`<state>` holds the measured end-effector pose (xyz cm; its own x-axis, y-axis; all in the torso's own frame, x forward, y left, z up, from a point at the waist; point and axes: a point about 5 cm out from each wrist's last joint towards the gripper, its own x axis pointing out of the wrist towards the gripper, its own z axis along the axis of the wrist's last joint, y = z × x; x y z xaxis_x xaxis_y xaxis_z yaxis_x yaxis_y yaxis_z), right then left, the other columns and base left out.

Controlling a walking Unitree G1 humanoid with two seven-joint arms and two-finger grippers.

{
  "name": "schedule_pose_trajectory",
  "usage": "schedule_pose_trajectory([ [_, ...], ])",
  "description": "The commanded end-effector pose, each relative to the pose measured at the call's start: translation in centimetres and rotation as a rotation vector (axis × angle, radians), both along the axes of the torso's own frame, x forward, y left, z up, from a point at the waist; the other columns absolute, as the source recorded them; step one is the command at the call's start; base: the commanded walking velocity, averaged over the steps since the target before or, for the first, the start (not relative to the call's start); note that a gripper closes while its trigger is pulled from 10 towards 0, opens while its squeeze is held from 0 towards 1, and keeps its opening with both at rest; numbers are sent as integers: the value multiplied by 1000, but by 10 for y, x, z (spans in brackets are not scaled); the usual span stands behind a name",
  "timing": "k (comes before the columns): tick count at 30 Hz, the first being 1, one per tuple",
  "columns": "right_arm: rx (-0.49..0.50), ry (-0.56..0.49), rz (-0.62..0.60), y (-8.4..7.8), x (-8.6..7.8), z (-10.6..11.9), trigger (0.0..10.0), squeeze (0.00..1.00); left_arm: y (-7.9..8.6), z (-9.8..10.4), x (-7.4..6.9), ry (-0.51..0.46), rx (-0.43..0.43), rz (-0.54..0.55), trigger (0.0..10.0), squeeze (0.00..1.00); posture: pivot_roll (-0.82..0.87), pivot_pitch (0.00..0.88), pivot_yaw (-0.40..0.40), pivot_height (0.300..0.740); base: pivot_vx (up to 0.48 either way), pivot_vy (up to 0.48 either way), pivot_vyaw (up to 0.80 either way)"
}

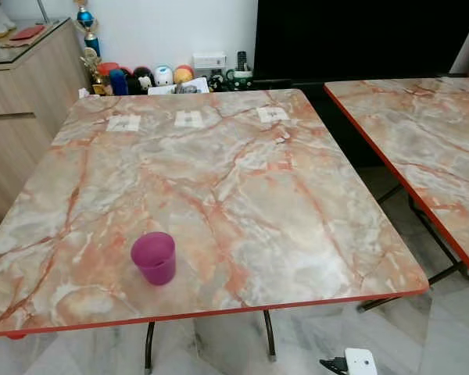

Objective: Setting the table

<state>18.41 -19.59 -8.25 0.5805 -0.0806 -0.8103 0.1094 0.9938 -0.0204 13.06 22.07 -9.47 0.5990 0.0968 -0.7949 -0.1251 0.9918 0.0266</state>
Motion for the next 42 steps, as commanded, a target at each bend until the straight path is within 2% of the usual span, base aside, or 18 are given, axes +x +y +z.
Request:
schedule_pose_trajectory([
  [1, 1, 4, -13, -2, -2, -1, 10000, 0, -1, -3, -6, 23, -9, 6, 10000, 0, 32, 72, -2, 740, 0, 0, 0],
  [10, 1, 6, -10, -2, -3, -1, 10000, 0, -1, -3, -7, 23, -10, 6, 10000, 0, 31, 74, -3, 740, 0, 0, 0],
  [32, 1, 8, -16, -2, -4, -2, 10000, 0, 0, -3, -8, 23, -9, 7, 10000, 0, 31, 77, -2, 740, -253, 0, 0],
  [42, 0, 9, -14, -2, -4, -2, 10000, 0, 0, -2, -6, 7, 1, -1, 10000, 0, 32, 79, -3, 740, 0, 0, 0],
])
